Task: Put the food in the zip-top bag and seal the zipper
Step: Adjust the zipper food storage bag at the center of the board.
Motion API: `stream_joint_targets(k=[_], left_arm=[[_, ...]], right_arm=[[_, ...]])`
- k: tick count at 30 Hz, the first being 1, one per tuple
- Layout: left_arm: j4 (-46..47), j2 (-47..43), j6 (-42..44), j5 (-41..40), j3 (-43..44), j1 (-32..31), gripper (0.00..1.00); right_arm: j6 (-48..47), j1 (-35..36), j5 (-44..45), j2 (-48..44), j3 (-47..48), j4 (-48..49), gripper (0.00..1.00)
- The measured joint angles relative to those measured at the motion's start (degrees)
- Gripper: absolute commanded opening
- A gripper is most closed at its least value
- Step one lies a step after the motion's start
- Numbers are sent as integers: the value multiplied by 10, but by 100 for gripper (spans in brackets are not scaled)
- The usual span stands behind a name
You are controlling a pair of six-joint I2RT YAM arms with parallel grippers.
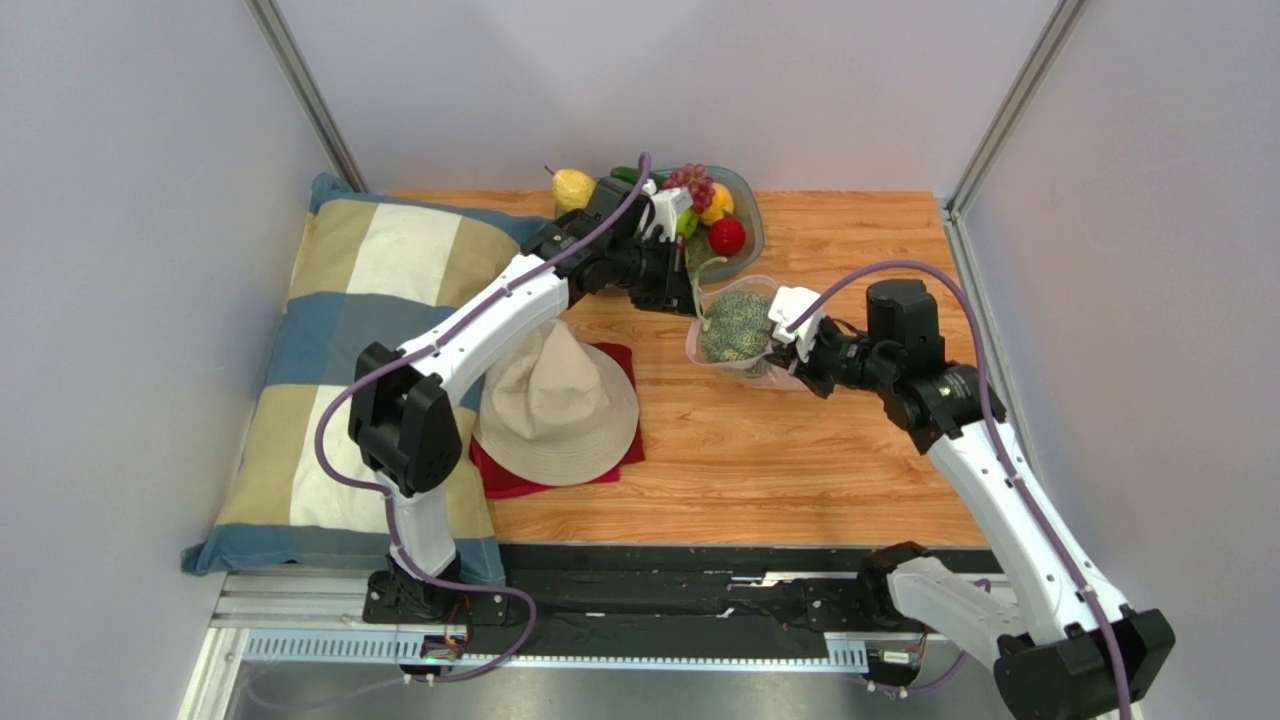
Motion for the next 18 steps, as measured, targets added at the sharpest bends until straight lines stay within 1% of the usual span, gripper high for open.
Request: stream_joint_targets(k=[4,9,14,18], left_arm=[[-38,-11,32,-19,48,-12,0],[-90,-40,60,-19,106,-18,0],[-115,-55,82,-8,143,-19,0],[-120,-57,101,3,149,-26,0]], right_arm=[[12,28,0,-31,9,-5,0],[23,29,4,-42,9,-27,0],[59,38,2,-45,21,-56,0],[100,49,-2,-53,33,-61,0]])
